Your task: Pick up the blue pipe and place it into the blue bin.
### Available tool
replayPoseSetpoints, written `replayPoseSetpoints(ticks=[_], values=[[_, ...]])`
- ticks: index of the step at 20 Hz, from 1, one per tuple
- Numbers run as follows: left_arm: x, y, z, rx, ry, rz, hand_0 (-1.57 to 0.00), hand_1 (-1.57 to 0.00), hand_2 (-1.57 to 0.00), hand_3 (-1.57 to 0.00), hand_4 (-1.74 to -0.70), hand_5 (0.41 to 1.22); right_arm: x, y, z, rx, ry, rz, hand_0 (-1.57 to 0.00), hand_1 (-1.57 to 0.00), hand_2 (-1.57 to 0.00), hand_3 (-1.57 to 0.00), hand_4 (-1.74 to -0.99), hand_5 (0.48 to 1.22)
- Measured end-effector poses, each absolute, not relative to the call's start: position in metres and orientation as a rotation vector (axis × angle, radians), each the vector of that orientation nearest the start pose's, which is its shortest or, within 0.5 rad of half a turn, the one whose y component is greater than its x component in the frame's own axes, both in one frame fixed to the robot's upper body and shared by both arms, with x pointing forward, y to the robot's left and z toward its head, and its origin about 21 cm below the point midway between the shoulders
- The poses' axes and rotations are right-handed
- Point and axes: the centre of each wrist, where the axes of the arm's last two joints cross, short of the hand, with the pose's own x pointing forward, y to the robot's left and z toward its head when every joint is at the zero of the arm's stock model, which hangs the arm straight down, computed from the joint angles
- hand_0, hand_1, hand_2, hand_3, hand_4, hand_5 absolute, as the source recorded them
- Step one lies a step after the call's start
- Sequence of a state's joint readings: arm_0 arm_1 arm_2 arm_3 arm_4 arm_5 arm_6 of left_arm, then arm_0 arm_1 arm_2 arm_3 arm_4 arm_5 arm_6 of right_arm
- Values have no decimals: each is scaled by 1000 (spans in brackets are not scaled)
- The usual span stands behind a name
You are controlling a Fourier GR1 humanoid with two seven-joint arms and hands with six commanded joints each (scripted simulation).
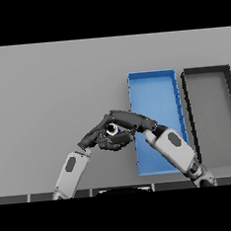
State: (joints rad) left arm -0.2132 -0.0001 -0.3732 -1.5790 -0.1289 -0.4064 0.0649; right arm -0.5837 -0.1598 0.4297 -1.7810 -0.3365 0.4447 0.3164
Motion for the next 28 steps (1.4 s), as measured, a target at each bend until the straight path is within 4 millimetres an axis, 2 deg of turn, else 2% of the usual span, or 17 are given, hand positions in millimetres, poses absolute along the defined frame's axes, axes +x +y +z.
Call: replayPoseSetpoints(ticks=[4,6,9,13,16,18,21,22,25,28], values=[[270,115,45,-455,-1580,-866,-25,-23,-22,-20,-922,482,286,-97,186,861,-1679,1027,-1571,-1571,-1571,-1570,-1741,1221],[270,115,45,-447,-1574,-864,-16,-14,-14,-12,-913,470,287,-100,203,903,-1675,986,-1571,-1571,-1571,-1571,-1741,1221],[270,114,44,-450,-1566,-871,-8,-7,-7,-6,-907,450,293,-101,232,952,-1660,932,-1571,-1571,-1571,-1571,-1741,1221],[272,120,44,-458,-1549,-874,-3,-2,-2,-2,-905,435,310,-111,293,1034,-1745,903,-1571,-1571,-1571,-1571,-1741,1221],[269,118,48,-448,-1558,-876,-1,-1,-1,0,-898,430,328,-128,325,882,-1881,759,-1571,-1571,-1571,-1571,-1741,1221],[270,115,49,-433,-1546,-884,0,0,0,0,-890,425,344,-141,335,770,-1907,698,-1571,-1571,-1571,-1571,-1741,1221],[272,117,50,-428,-1546,-883,0,0,0,1,-886,412,371,-164,336,640,-1887,590,-1571,-1571,-1571,-1571,-1741,1221],[270,120,47,-435,-1553,-886,1,1,1,1,-882,411,377,-173,331,605,-1880,580,-1571,-1571,-1571,-1571,-1741,1221],[269,120,45,-417,-1561,-893,1,1,1,1,-871,415,395,-210,306,484,-1814,504,-1571,-1571,-1571,-1571,-1741,1221],[269,123,45,-410,-1560,-899,1,1,1,1,-865,419,397,-228,275,430,-1738,430,-1571,-1571,-1571,-1571,-1741,1221]])
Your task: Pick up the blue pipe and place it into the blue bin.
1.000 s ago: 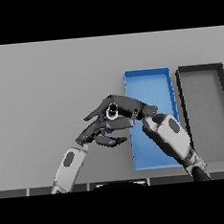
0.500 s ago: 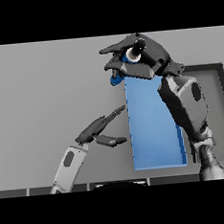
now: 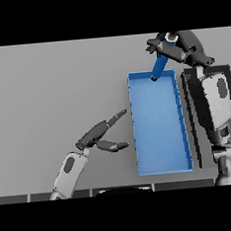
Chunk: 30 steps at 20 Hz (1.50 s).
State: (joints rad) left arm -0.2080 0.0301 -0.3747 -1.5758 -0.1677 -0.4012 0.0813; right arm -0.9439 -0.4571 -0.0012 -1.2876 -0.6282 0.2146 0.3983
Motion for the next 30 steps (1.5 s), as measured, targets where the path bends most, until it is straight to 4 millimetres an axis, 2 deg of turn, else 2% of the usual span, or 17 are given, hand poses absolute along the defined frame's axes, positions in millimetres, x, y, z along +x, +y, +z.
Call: replayPoseSetpoints(ticks=[5,9,12,13,15,16,17,18,20,22,25,28,30], values=[[268,124,46,-430,-1548,-884,1,1,1,1,-878,423,383,-256,221,338,-1580,369,-1571,-1571,-1571,-1571,-1741,1221],[262,124,43,-428,-1533,-874,1,1,1,1,-882,427,361,-264,186,255,-1441,301,-1571,-1571,-1571,-1571,-1741,1221],[261,119,47,-449,-1553,-877,1,1,1,1,-888,422,350,-260,169,148,-1327,265,-1571,-1571,-1571,-1521,-1741,1221],[261,119,46,-440,-1543,-882,1,1,1,1,-887,420,347,-261,161,124,-1301,246,-1571,-1571,-1571,-1255,-1741,1221],[260,122,50,-442,-1563,-882,1,1,1,1,-885,420,343,-256,145,74,-1241,259,-1571,-1571,-1571,-1024,-1741,1221],[261,124,46,-428,-1544,-884,1,1,1,1,-883,421,343,-258,140,33,-1214,253,-1571,-1571,-1571,-908,-1741,1221],[260,120,44,-431,-1542,-882,1,1,1,1,-883,421,344,-257,134,9,-1182,246,-1571,-1548,-1571,-847,-1741,1221],[260,120,45,-434,-1545,-882,1,1,1,1,-882,421,346,-258,126,-22,-1137,240,-1465,-1336,-1339,-788,-1678,1221],[260,121,47,-436,-1557,-882,1,1,1,1,-878,422,349,-258,115,-65,-1059,257,-937,-855,-856,-504,-1503,1221],[258,123,47,-426,-1553,-884,1,1,1,1,-878,427,353,-256,112,-88,-994,308,-599,-547,-548,-322,-1337,1221],[258,126,46,-427,-1546,-881,1,1,1,1,-881,429,352,-249,112,-106,-914,485,-306,-279,-280,-164,-1175,1084],[258,123,47,-433,-1539,-878,1,1,1,1,-886,428,349,-246,114,-138,-898,609,-156,-143,-143,-84,-1083,934],[258,122,47,-429,-1545,-879,1,1,1,1,-885,426,348,-248,112,-146,-885,625,-100,-91,-91,-53,-1071,868]])
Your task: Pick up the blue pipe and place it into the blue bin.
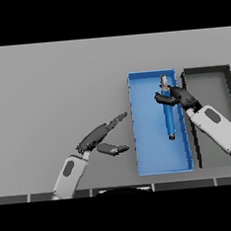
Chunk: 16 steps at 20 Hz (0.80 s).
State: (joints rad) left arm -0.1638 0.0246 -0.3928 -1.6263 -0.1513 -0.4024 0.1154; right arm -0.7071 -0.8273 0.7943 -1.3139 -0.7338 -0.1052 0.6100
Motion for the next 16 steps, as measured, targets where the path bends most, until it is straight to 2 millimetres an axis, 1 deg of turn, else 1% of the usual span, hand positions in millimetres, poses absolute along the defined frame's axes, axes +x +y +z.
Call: replayPoseSetpoints(ticks=[5,7,9,10,11,12,14,16], values=[[260,121,50,-422,-1548,-879,1,1,1,1,-887,429,347,-250,109,-187,-859,678,-32,-29,-29,-17,-1038,734],[260,120,48,-424,-1546,-881,1,1,1,1,-888,429,348,-248,106,-198,-853,691,-20,-18,-18,-10,-1033,696],[259,120,47,-424,-1545,-880,1,1,1,1,-887,431,347,-250,106,-208,-849,700,-13,-11,-11,-6,-1022,672],[261,124,46,-418,-1545,-876,1,1,1,1,-886,431,345,-250,102,-209,-841,713,-10,-9,-9,-5,-1020,666],[258,119,45,-427,-1545,-881,1,1,1,1,-886,431,345,-249,105,-211,-845,720,-8,-7,-7,-4,-1022,665],[257,119,43,-426,-1548,-886,1,1,1,1,-885,431,349,-252,104,-209,-845,715,-6,-5,-5,-3,-1022,661],[257,122,47,-422,-1555,-883,1,1,1,1,-885,431,348,-248,106,-204,-838,725,-6,-5,-5,-3,-1022,655],[256,124,51,-421,-1560,-880,1,1,1,1,-885,431,349,-250,101,-207,-844,736,-6,-5,-5,-3,-1022,643]])
